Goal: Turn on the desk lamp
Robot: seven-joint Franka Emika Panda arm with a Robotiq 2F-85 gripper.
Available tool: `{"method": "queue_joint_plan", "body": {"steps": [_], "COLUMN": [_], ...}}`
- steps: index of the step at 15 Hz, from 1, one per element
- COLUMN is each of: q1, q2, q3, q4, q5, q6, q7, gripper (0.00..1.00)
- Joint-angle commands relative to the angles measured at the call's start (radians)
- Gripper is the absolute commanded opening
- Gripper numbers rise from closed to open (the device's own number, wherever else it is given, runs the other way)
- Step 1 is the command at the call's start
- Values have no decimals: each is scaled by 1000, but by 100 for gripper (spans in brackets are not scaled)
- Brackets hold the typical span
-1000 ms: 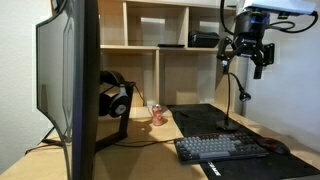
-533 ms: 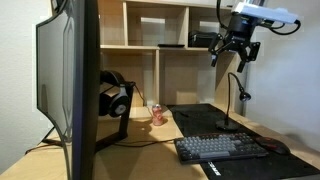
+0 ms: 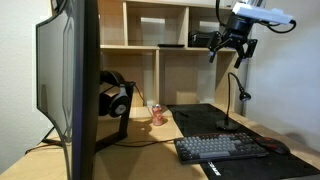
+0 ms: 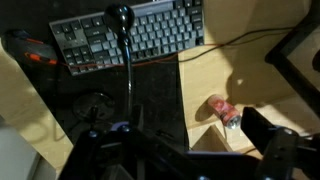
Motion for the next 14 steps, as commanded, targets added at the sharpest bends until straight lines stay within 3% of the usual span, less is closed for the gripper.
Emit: {"method": "queue_joint_plan", "body": {"steps": [1, 2, 3, 4, 5, 8, 9, 11, 14], "q1": [-15, -36, -50, -52, -25, -43, -64, -58, -32], "q2": [0, -1, 158, 185, 36, 152, 218, 351, 496], "q3": [22, 40, 34, 15, 22, 12, 45, 76, 119], "q4": [83, 100, 268, 302, 156, 268, 309, 426, 584], "q5": [0, -32, -41, -42, -24, -30, -98, -117, -152], "q6": [39, 43, -2, -32, 15, -5, -35, -109, -79], "q7": [45, 82, 100, 92, 82, 88, 153, 275, 509], "gripper": [100, 100, 100, 100, 100, 100, 100, 100, 100]}}
